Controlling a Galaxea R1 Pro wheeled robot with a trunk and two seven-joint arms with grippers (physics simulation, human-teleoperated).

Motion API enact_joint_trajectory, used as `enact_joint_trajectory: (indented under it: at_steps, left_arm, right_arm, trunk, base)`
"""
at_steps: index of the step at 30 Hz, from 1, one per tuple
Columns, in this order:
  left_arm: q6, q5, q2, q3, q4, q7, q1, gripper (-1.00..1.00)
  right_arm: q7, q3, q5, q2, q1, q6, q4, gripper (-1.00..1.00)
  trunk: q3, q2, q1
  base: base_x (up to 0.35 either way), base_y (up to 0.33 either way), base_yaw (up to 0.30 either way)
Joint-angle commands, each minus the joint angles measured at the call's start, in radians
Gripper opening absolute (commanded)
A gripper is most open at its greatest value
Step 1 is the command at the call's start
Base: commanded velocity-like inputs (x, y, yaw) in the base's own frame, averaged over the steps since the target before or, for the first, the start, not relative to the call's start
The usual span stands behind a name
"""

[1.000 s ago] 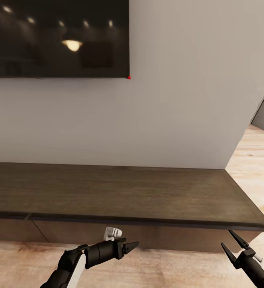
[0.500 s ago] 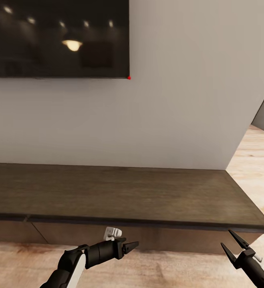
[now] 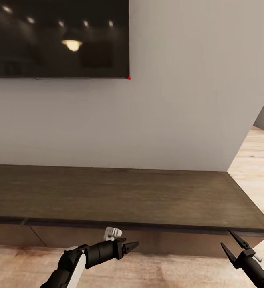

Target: Place each of the two pumpkins and all three candles from the living room inside a cabinet in the living room (use any cabinet), then make sure every cabinet is closed, and position the cauldron so it is next to a table in the living room.

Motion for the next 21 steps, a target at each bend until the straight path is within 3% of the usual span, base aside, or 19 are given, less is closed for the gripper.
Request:
enact_joint_trajectory:
  at_steps: [1, 21]
  left_arm:
    - [0.007, 0.006, 0.0, 0.0, 0.0, 0.0, 0.0, 1.0]
    - [0.007, 0.006, 0.0, 0.0, 0.0, 0.0, 0.0, 1.0]
  right_arm:
    - [0.001, 0.002, -0.006, 0.0, 0.0, 0.007, 0.001, 1.0]
    - [0.001, 0.002, -0.005, 0.0, 0.0, 0.007, 0.0, 1.0]
  trunk:
    - [-0.001, 0.0, 0.0]
    - [-0.001, 0.0, 0.0]
  base:
    - [0.024, 0.0, 0.0]
    - [0.027, 0.0, 0.0]
